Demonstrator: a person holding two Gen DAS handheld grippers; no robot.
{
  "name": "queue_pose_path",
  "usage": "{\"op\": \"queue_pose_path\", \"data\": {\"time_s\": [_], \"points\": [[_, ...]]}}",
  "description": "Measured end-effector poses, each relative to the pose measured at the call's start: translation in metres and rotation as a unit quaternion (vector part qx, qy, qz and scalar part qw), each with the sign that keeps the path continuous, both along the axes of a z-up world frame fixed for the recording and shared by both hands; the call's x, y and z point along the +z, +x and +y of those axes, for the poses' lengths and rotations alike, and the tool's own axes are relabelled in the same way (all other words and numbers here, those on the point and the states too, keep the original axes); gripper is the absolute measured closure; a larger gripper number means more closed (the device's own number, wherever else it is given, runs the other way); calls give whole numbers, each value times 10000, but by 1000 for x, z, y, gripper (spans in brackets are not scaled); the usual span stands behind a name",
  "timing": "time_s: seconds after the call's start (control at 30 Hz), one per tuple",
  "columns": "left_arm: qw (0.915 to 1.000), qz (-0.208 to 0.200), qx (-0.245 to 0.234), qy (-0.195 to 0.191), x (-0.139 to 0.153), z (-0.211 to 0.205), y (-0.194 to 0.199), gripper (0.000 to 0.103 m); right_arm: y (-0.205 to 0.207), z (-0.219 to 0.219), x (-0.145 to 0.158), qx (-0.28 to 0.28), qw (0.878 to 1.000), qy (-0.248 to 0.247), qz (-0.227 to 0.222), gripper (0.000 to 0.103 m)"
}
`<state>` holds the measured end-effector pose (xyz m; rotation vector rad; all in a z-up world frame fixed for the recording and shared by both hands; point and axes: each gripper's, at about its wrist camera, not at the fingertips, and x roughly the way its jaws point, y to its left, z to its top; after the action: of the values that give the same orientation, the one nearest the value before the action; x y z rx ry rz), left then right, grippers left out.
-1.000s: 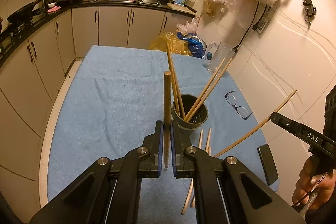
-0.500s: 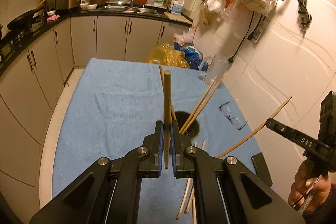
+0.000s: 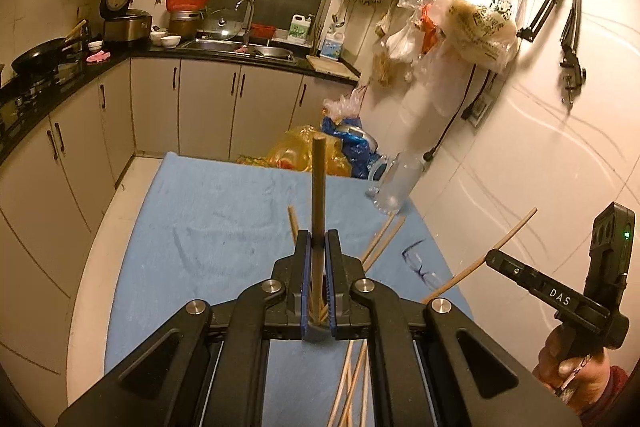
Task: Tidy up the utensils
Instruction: 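Lift both chopsticks and lower them into the grey holder, then open both grippers to release the chopsticks into the holder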
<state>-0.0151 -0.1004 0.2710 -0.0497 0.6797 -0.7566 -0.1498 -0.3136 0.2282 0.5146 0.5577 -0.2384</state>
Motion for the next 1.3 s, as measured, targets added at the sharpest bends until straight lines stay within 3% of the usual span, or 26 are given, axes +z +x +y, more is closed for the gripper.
{"op": "queue_pose_path", "data": {"time_s": [0.3, 1.0, 1.3], "points": [[10000, 37, -3, 79, -5, -27, 15, 97, 36, -4, 12, 49, 9998, -178, -72, 97], [9972, 543, -64, 502, -62, -53, 35, 97, 81, -6, -47, 249, 9976, 58, 643, 97], [9969, 578, -140, 518, -68, -52, 35, 97, 88, -14, -56, 238, 9963, 217, 800, 96]]}}
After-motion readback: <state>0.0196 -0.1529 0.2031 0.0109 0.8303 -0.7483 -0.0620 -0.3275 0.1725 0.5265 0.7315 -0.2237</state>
